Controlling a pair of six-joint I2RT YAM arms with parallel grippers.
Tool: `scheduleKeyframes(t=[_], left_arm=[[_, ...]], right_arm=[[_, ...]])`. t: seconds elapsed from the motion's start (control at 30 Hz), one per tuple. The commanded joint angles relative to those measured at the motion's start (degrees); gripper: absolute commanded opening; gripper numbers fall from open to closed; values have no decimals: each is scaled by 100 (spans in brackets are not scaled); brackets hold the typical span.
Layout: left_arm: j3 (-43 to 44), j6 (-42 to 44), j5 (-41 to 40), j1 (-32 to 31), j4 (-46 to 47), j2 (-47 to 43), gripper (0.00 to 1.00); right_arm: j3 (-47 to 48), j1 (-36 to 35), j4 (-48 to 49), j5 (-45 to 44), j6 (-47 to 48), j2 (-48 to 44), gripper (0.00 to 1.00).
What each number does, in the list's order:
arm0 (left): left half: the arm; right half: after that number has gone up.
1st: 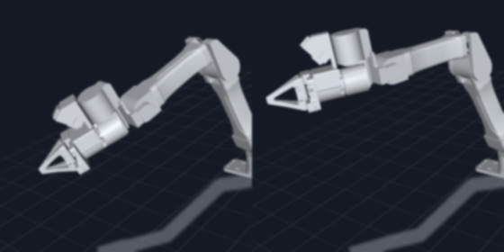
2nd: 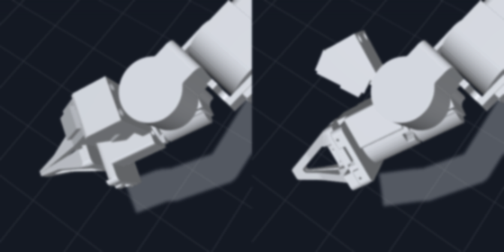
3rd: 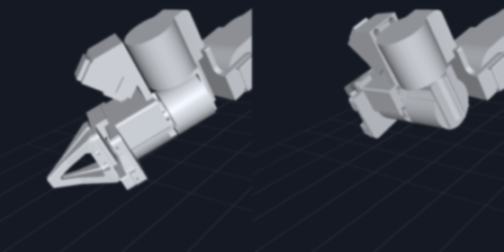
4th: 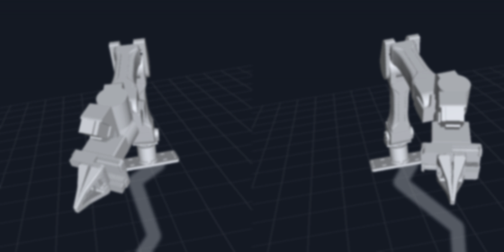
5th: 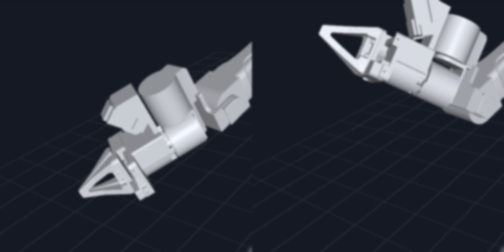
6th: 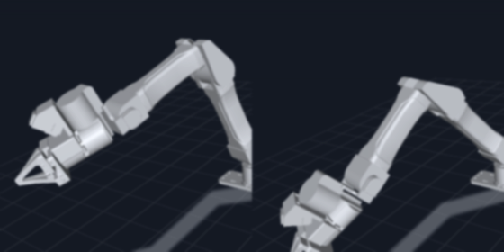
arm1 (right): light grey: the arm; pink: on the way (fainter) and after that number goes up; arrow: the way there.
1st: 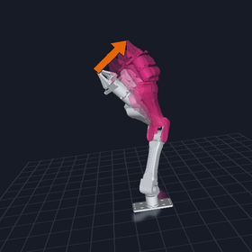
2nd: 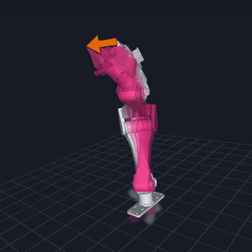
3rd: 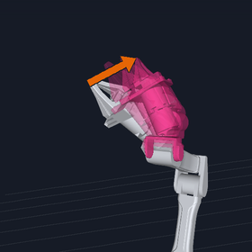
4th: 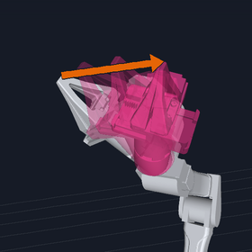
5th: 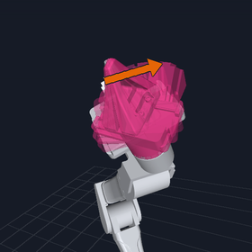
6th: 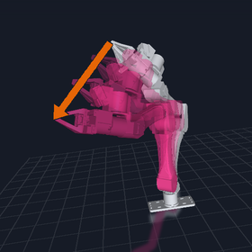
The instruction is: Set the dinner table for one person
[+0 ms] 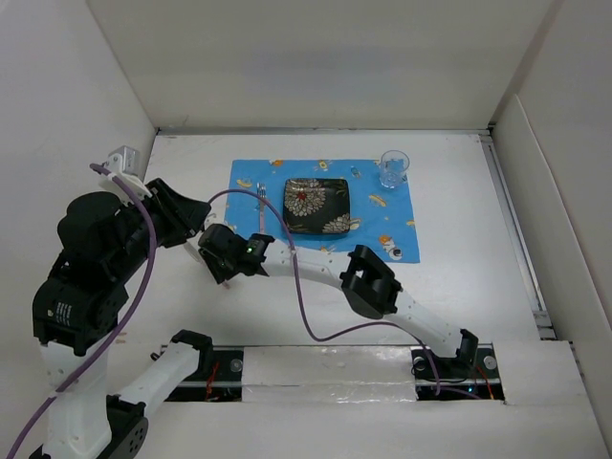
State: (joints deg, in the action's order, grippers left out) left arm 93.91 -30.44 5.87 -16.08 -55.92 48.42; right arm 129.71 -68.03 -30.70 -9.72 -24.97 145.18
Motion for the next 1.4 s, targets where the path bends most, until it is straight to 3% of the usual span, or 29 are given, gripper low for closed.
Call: scheduleKeyframes(t=[0.0,0.27,0.33,0.47,0.6,0.77,0.83,1.0,1.07,1.2,1.37], left_arm=[[-92,152,72,-27,169,-61,25],[-268,143,28,-27,196,-105,25],[-277,134,11,-27,204,-105,25],[-303,91,-68,-27,257,-114,25],[-224,64,-279,-27,327,-61,25],[-320,-32,-525,-27,696,9,27],[-600,-146,-351,-27,1012,18,30],[-1488,-603,46,-27,2135,-79,35],[-2006,-595,134,-27,2627,61,35],[-2218,-279,-357,-27,2920,439,37],[-2658,-217,-218,-27,3481,808,38]], right_arm=[[204,-70,47,-5,168,115,48],[336,-325,-41,23,265,414,46],[371,-386,-129,-214,256,467,37],[248,-386,-138,-750,282,388,0],[29,-386,-7,-717,274,-173,0],[-1104,52,819,-444,-191,-2070,0],[-1587,517,995,-408,-411,-2703,0],[-4047,1668,1470,-444,-667,-4854,0],[-4845,2501,1217,-321,-789,-5418,0],[-6032,3198,1259,-356,-711,-6088,0],[-6608,4042,1453,-145,-501,-6082,0]])
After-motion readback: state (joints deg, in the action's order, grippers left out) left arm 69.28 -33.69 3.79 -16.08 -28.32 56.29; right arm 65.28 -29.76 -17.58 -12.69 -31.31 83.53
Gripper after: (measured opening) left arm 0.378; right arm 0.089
